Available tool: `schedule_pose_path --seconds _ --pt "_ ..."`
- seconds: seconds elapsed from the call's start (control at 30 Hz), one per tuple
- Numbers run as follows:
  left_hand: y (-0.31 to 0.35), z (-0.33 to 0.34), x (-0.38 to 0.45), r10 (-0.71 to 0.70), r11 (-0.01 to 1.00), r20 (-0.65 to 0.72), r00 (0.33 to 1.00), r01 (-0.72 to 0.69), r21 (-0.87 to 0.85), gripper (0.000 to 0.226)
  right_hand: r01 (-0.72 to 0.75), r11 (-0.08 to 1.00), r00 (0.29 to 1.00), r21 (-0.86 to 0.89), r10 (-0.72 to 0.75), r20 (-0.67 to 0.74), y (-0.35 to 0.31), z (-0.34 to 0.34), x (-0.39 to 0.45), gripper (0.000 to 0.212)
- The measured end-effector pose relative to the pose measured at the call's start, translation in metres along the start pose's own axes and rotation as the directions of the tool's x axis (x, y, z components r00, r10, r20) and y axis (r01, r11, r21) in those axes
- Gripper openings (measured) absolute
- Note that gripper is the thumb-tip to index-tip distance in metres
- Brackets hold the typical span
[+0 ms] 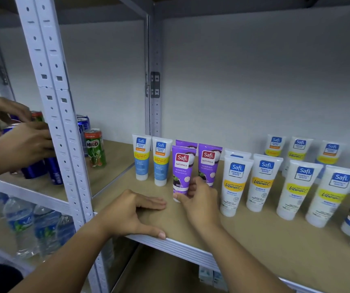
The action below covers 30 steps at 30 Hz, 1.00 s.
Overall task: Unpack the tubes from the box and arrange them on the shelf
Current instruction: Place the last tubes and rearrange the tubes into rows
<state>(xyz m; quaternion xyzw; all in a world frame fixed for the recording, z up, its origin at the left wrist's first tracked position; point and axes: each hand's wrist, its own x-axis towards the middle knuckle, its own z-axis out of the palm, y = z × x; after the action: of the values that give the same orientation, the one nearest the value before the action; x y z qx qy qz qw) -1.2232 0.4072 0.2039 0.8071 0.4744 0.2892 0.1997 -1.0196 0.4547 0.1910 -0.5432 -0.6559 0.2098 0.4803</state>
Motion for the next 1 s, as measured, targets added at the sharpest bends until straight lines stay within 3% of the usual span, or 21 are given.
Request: schedule_pose_path --seconds 0.83,1.0 --pt "0.0005 -0.0023 -0.0004 -0.019 1.000 0.011 1.000 0.019 0.012 0.077 0.018 0.999 1.000 -0.045 -0.019 -0.023 -0.0003 0.0046 0.0003 0.038" --pt "0.0023 -0.0016 0.0007 -0.043 0.998 -0.028 0.999 0.045 0.048 0.061 0.008 1.000 1.000 -0.024 -0.008 -0.019 -0.0018 0.0017 -0.0043 0.038"
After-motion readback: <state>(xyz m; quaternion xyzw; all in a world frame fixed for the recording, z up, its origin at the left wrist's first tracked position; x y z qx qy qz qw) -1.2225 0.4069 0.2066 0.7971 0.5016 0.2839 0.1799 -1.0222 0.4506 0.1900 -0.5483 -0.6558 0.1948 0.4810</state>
